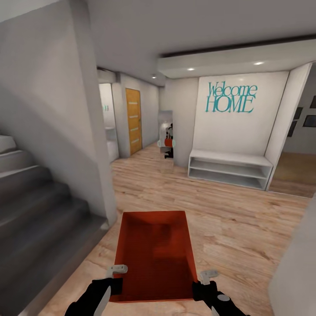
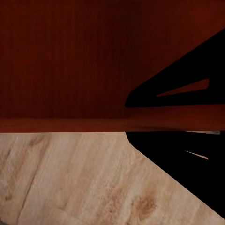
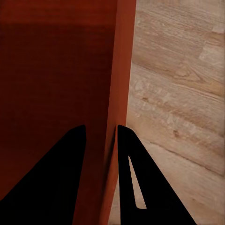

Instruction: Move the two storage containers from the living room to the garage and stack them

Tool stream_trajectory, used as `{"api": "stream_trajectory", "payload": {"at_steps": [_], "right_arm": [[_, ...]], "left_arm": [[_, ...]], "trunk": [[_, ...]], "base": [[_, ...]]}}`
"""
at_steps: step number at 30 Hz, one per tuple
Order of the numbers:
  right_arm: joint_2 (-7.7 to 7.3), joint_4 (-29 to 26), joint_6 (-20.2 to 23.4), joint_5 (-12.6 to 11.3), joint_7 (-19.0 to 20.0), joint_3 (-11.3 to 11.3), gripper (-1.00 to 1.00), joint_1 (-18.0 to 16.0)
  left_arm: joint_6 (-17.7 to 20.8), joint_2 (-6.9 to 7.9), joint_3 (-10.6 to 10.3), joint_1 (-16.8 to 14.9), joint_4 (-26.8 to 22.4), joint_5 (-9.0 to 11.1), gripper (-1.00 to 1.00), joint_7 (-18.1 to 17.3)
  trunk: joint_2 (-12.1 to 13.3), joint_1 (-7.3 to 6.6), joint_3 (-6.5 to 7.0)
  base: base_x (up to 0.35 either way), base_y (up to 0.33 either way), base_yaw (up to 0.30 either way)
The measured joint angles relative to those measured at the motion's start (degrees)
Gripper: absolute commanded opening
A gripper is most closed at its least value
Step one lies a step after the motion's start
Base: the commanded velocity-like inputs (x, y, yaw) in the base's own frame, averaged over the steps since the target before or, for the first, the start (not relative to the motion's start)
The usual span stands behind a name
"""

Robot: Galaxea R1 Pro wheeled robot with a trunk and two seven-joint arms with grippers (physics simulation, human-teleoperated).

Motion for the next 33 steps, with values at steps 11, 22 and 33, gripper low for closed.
{"api": "stream_trajectory", "payload": {"at_steps": [11,22,33], "right_arm": [[-0.02,-0.01,0.00,-0.02,0.01,0.02,-1.00,0.00],[0.01,0.00,0.00,0.06,0.01,-0.04,-1.00,0.00],[0.09,0.08,-1.55,-0.50,-0.11,-0.18,-1.00,-0.01]], "left_arm": [[0.00,-0.02,0.03,0.00,-0.01,-0.04,-1.00,0.00],[0.00,-0.01,0.02,0.00,0.00,-0.01,-1.00,0.00],[-0.04,-0.03,-0.30,0.04,-1.43,-0.47,-1.00,0.02]], "trunk": [[0.00,0.00,0.00],[0.00,0.00,0.00],[0.00,0.00,-0.01]], "base": [[0.325,0.000,0.000],[0.325,0.000,0.000],[0.325,0.000,0.000]]}}
